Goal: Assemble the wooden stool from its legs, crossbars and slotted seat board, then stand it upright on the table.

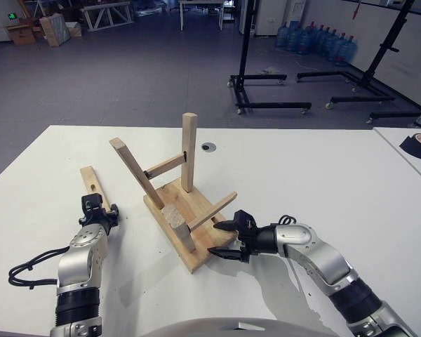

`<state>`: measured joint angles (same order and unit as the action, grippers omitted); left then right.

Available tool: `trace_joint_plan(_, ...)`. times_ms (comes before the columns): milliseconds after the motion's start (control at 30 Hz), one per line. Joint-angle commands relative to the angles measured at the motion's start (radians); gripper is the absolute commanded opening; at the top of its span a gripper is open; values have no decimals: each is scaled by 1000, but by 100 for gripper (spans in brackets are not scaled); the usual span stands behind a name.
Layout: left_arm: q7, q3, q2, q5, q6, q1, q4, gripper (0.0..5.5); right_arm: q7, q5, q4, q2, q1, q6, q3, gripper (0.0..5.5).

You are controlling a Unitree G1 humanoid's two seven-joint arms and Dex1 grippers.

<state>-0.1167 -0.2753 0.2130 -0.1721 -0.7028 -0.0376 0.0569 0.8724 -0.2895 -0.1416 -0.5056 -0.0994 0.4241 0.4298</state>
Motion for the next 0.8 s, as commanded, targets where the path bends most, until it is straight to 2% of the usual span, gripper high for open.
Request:
trace_joint_plan(33,-1,3,-2,28,-28,47,-67,234,-46,75,127,-34,80,128,46,357)
trace_joint_plan(100,-12,-7,-7,31,-12,48,-74,205,-47,74,124,-34,81,129,46,357)
trace_joint_plan(233,-19,-32,17,58,83,47,-102,204,-48,63,121,-35,82,131,29,357)
trace_joint_plan(333,-3,-59,40,60,214,13,-93,204,-41,48,120,-43,79,130,8,357)
trace_joint_plan(433,51,-144,39,-29,416,-48,-20,204,-29,7,93,-56,90,133,-36,357)
trace_joint_plan(533,162,-206,51,-189,514,-98,113,204,-16,-34,55,-80,109,136,-85,357)
trace_joint_plan(600,303,-231,74,-431,456,-120,241,204,-11,-60,31,-98,118,146,-119,357)
trace_joint_plan(700,568,-165,140,-694,334,-1,400,204,-10,-70,29,-106,112,152,-137,357)
trace_joint_plan(800,795,-99,214,-785,266,167,483,204,-12,-63,41,-100,100,151,-131,357)
